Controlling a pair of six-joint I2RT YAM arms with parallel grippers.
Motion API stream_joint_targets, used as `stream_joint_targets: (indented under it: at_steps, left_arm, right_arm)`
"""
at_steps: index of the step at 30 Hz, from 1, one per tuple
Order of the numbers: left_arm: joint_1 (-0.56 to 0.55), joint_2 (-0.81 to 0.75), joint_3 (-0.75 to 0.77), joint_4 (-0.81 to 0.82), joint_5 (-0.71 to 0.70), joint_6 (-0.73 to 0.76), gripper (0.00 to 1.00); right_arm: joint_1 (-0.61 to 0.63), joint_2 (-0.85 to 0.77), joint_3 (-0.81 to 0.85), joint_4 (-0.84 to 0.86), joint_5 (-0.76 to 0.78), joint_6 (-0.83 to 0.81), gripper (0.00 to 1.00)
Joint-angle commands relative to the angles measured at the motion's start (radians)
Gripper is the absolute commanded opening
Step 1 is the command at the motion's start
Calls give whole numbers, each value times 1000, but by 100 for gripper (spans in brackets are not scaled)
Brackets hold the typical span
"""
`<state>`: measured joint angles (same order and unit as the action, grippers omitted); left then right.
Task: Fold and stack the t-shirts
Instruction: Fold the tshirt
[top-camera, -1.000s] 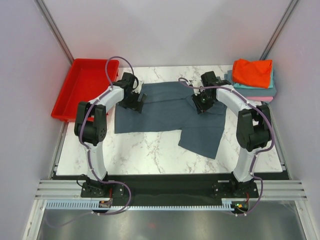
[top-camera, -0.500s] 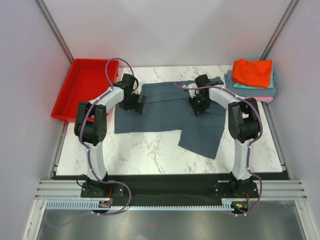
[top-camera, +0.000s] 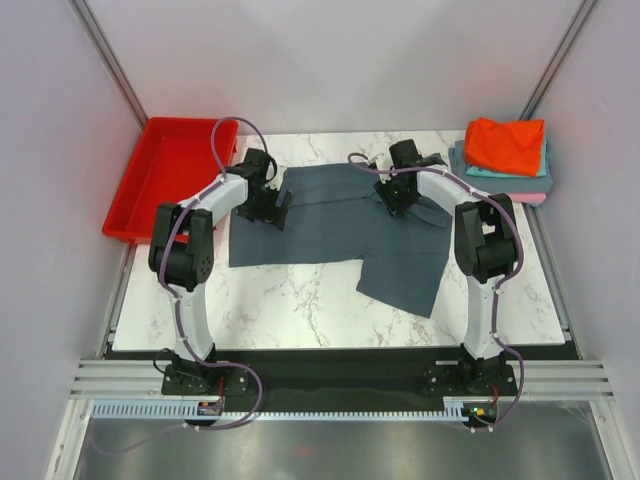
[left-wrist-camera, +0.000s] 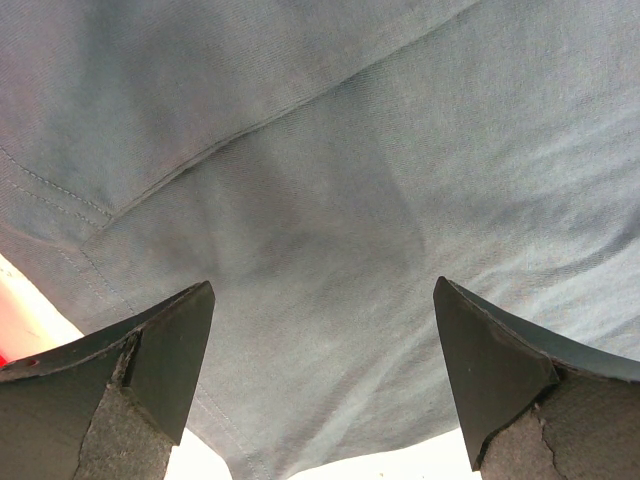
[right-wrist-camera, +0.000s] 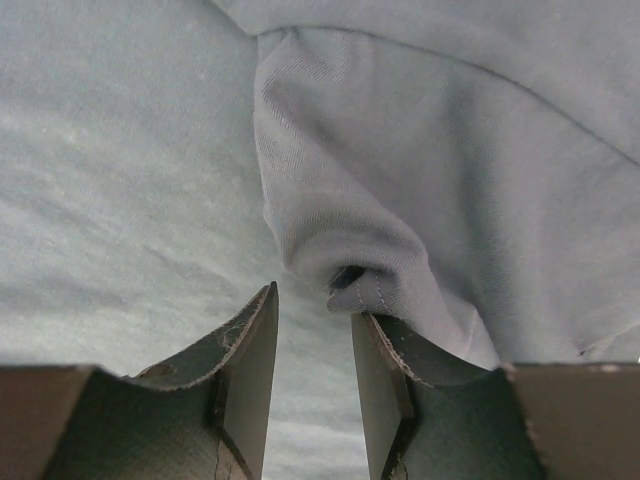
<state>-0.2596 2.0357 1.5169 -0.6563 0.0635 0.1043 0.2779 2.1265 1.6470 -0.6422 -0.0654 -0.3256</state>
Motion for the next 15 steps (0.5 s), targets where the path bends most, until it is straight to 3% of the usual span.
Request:
stream_joint_targets:
  at_steps: [1,7,11,15]
  left_arm:
    - [-1,15,17,17,18,-28,98]
    - [-4,24,32,12,21,-34,98]
    - [-3,17,23,11,19,-31,98]
    - [-4,17,17,14,18,-34,98]
  right_arm:
    - [4,-28,27,39,30,13,43]
    - [4,1,20,70,50,28,35]
    - [4,-3,27,81,52,34,13]
    - [6,-23,28,75,39,33,4]
